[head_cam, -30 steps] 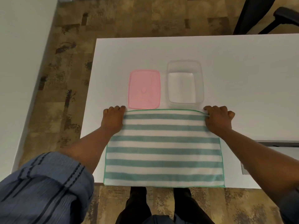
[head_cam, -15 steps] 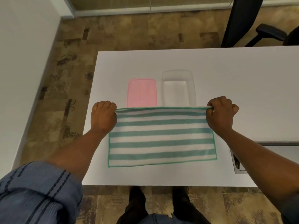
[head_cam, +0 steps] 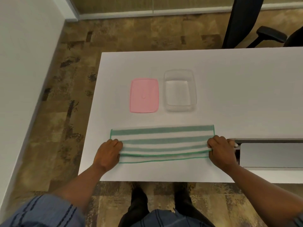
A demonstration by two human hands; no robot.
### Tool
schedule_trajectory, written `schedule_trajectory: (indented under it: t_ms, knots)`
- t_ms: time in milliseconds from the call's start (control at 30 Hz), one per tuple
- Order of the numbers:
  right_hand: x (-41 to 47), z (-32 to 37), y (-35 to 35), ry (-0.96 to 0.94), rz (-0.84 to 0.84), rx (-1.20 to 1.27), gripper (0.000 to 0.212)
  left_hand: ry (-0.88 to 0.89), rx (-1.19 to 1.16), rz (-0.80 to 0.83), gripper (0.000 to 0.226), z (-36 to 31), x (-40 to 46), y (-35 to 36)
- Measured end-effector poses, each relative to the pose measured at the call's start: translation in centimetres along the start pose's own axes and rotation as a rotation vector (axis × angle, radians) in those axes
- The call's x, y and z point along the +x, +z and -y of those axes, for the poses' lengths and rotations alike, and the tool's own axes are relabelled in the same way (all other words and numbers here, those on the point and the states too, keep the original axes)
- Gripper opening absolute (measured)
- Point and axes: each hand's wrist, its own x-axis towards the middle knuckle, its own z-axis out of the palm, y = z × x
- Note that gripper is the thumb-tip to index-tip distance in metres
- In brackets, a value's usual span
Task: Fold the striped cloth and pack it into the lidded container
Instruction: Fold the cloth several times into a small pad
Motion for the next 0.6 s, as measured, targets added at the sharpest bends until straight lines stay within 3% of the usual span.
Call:
schedule_trajectory:
  t_ms: [167,300,400,467,600]
  knots:
    - [-0.4,0.1,0.2,-0.048,0.021,0.035,0.034,0.020,-0.041,0.046,0.038,-1.0,-1.3,1.2]
    - [-0.1,0.4,-0.3,-0.075,-0.005,0.029,0.013,0.004,-0.021,0.074,0.039,-1.1,-1.2,1.3]
    - [0.0,0.4,-0.1,-0.098,-0.025,0.008,0.020,0.012,-0.001,0.093,0.039,-1.2,-1.2,1.4]
    - [-0.3,0.5,0.1,-0.087,0.021,-0.015,0.015,0.021,0.003,0.120,0.037,-1.2,-1.3,1.7]
    - [-1.4,0.2,1.0,-0.062,0.143,-0.050,0.030,0.038,-0.026,0.160,0.030,-1.3,-1.6,2.6]
